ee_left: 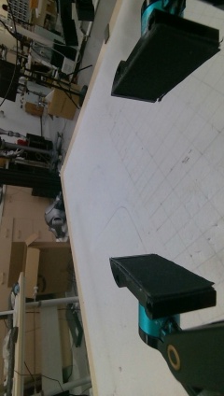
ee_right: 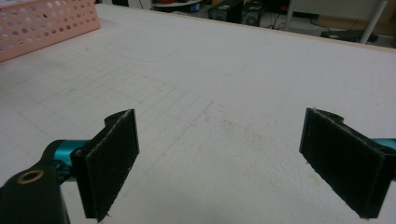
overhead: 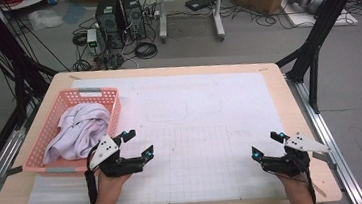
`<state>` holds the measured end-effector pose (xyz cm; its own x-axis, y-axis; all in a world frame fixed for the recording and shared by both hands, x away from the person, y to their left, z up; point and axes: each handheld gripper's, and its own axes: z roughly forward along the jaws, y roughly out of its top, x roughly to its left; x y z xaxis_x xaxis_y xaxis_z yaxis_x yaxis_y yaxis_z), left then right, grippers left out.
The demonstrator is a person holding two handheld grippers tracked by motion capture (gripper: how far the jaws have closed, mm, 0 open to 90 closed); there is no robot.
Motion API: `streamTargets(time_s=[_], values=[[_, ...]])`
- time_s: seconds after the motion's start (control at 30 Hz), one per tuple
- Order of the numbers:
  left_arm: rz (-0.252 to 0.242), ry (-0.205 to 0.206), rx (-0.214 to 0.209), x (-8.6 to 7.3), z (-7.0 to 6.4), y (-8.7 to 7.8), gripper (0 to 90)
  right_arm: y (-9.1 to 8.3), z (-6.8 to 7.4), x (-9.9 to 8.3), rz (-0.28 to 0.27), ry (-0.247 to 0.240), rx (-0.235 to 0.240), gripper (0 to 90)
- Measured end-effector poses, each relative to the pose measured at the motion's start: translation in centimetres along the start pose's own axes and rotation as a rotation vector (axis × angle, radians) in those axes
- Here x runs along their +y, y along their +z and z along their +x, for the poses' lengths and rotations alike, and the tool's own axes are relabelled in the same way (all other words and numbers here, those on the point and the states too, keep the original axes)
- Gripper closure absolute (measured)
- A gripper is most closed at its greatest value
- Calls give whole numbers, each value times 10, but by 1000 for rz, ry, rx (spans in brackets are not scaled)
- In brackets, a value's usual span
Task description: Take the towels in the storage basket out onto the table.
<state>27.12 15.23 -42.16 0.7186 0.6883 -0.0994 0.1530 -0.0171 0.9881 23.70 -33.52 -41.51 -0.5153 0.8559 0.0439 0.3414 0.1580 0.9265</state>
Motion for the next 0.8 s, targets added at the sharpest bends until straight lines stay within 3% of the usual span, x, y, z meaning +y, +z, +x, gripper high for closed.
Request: streamTargets(time_s=[0.37,0.53,0.8], values=[[0,-12,-10,-1,2,0,153,4,-5,-1,-2,33,18,104],[15,-11,-33,-2,0,1,154,3,-4,-2,19,22,25,104],[28,-14,-33,0,-5,0,153,-1,-7,-4,-17,78,26,104]])
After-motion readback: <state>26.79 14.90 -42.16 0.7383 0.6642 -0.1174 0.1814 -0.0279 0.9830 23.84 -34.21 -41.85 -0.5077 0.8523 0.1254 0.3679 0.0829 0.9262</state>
